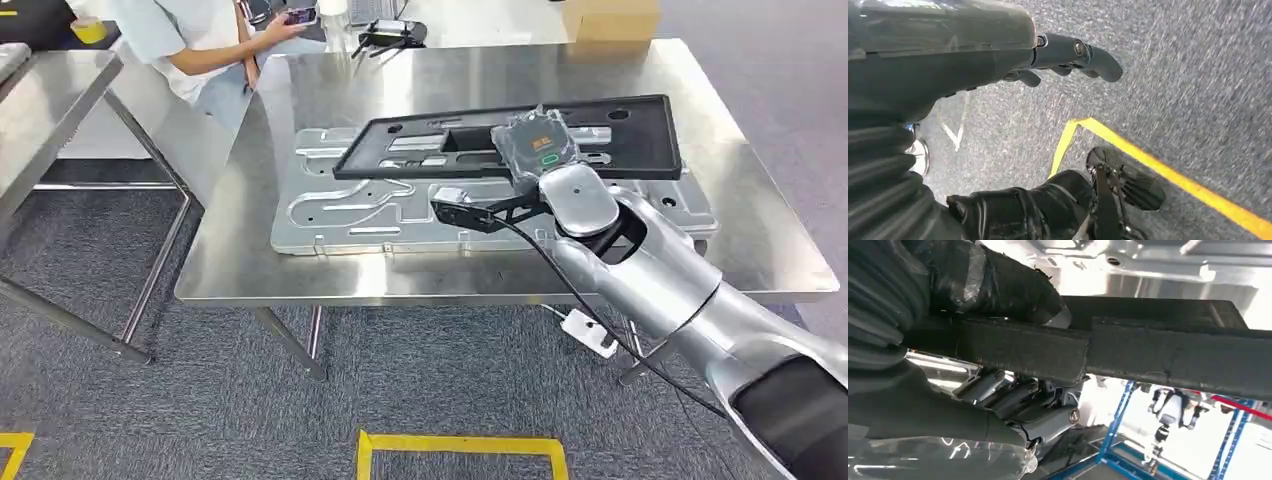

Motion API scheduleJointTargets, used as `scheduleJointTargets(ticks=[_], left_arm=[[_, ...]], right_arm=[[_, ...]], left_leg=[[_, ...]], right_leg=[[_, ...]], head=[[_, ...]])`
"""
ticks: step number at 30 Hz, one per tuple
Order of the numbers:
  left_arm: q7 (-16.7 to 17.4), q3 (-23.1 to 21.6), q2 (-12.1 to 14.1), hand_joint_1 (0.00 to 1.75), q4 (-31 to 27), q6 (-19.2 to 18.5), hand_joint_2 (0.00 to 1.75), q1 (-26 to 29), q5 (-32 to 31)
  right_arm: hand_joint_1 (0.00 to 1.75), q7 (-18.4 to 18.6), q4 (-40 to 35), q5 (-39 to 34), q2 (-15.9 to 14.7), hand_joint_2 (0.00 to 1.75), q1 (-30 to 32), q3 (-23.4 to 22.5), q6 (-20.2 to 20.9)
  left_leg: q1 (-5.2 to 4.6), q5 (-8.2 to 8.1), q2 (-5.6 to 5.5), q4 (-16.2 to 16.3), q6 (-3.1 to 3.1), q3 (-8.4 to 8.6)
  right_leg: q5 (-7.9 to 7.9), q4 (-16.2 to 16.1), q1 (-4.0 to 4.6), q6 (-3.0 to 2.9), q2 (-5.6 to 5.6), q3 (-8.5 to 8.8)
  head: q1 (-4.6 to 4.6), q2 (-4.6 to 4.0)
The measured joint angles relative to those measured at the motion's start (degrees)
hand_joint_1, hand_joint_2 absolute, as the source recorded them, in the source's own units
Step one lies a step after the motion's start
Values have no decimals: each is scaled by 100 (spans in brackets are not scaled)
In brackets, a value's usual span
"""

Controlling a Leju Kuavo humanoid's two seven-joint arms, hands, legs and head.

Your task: Take the parts from the cabinet and place them on the table.

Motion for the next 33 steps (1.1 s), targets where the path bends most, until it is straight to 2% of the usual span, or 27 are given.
scheduleJointTargets(ticks=[1,2,3,4,5,7,9,10,11,12,13,14,15,16,17,18,20,21,22,25,26,27,28,30,31,32,33], left_arm=[[0,0,-9,0,0,2,175,5,0],[0,0,-11,0,0,2,175,8,2],[0,0,-9,0,0,4,175,8,2],[-2,0,-4,0,0,9,175,7,2],[-2,0,2,0,0,15,175,6,2],[-4,0,2,0,0,20,175,-4,2],[-4,0,0,0,0,20,175,-5,2],[-4,0,2,0,0,20,175,-6,2],[-4,0,-4,0,0,20,175,5,2],[-4,0,-7,0,0,20,175,6,2],[-13,0,-4,0,0,22,175,1,2],[-13,0,-4,0,0,24,175,0,2],[-13,0,-4,0,0,24,175,-9,2],[-13,0,-4,0,0,26,175,-9,2],[-13,0,-7,0,0,24,175,-3,2],[-13,0,-11,0,0,26,175,0,2],[-17,0,-24,0,0,26,175,0,0],[-22,0,-24,0,0,28,175,1,0],[-24,0,-17,0,0,31,175,-11,-4],[-24,0,-17,0,0,31,175,5,-7],[-24,0,-15,0,0,31,175,2,-7],[-24,0,-20,0,0,31,175,6,-7],[-24,0,-17,0,0,31,175,-4,-9],[-24,0,-13,0,0,31,175,-7,-9],[-24,0,-13,0,0,31,175,-3,-7],[-24,0,-17,0,0,31,175,2,-7],[-24,0,-20,0,0,31,175,7,-7]], right_arm=[[175,0,0,0,0,175,13,0,0],[175,-4,0,0,0,175,19,0,0],[175,-4,0,0,0,175,18,0,0],[175,-4,0,0,0,175,13,0,0],[175,-7,0,0,0,175,9,0,-2],[175,-4,0,0,2,175,0,0,0],[175,-20,0,0,2,175,16,0,0],[175,-20,0,0,2,175,11,0,-2],[175,-17,0,0,-2,175,12,0,-2],[175,-20,2,0,-4,175,0,0,-4],[175,-17,2,2,-4,175,-10,0,-11],[175,-15,4,2,-4,175,-7,0,-18],[175,-28,4,2,-2,175,31,0,-35],[175,-33,4,2,-2,175,71,0,-37],[175,-31,9,2,-2,175,96,0,-37],[175,-31,18,2,-4,175,96,0,-37],[175,-31,20,2,-2,175,74,0,-42],[175,-37,22,9,-2,175,72,0,-67],[175,-52,20,35,4,175,75,0,-114],[175,-87,28,72,9,175,134,0,-182],[175,-90,31,74,7,175,132,0,-181],[175,-90,31,79,9,175,133,0,-186],[175,-87,31,85,13,175,130,0,-199],[175,-90,31,87,13,175,142,0,-208],[175,-96,31,87,13,175,166,0,-208],[175,-98,31,87,13,175,182,0,-208],[175,-103,31,87,15,175,196,0,-208]], left_leg=[[0,66,0,50,1,-77],[1,278,0,-172,13,-21],[-1,565,0,-612,35,160],[-4,864,0,-1156,69,410],[-13,955,-1,-1581,96,592],[-76,876,-10,-1716,137,706],[-87,876,-11,-1714,158,705],[-76,902,-7,-1795,196,751],[-8,935,13,-1871,225,821],[-22,931,10,-1904,255,862],[-22,926,18,-1907,293,862],[-23,921,18,-1901,301,862],[-29,908,17,-1898,321,862],[-32,898,14,-1891,329,862],[-31,884,4,-1879,328,864],[-30,866,-7,-1859,318,867],[-20,795,-22,-1778,273,887],[-18,738,-24,-1724,234,877],[-75,696,-35,-1628,194,833],[-63,703,-35,-1692,165,866],[-61,668,-32,-1678,144,860],[-52,582,-20,-1565,102,827],[-47,427,-7,-1285,58,694],[-24,62,-4,-375,2,235],[-21,-18,-4,-5,-9,14],[-19,7,-4,101,-7,-79],[-18,200,-4,-62,3,-51]], right_leg=[[-13,0,0,0,2,13],[-28,0,2,7,7,37],[-45,0,3,19,9,73],[-70,-2,6,33,9,118],[-90,-16,2,56,6,160],[-81,-60,22,107,13,156],[-55,-135,12,171,11,189],[-62,-154,33,222,17,218],[-102,-90,8,236,-20,188],[-203,67,44,235,-29,126],[-405,473,48,222,-21,-81],[-517,731,52,221,-22,-215],[-733,1341,52,227,-21,-556],[-785,1638,54,236,-21,-747],[-684,1626,53,242,-22,-782],[-470,1373,50,241,-23,-694],[80,377,41,223,-29,-240],[92,16,44,204,-33,-76],[55,-58,54,183,-24,-14],[40,-22,77,110,-9,-22],[49,-42,23,72,-10,-1],[39,-55,18,43,-9,19],[29,-55,13,26,-8,32],[8,-54,16,-1,-6,52],[-3,-54,19,-13,-7,62],[-12,-53,20,-14,-6,72],[-31,-53,23,-9,-5,99]], head=[[2,0],[2,0],[4,0],[4,0],[2,0],[2,0],[2,0],[11,0],[11,2],[24,0],[48,0],[46,0],[44,0],[44,0],[44,0],[50,0],[48,0],[44,0],[46,0],[33,0],[35,0],[26,0],[-9,0],[-9,0],[-11,0],[-11,0],[-9,0]])
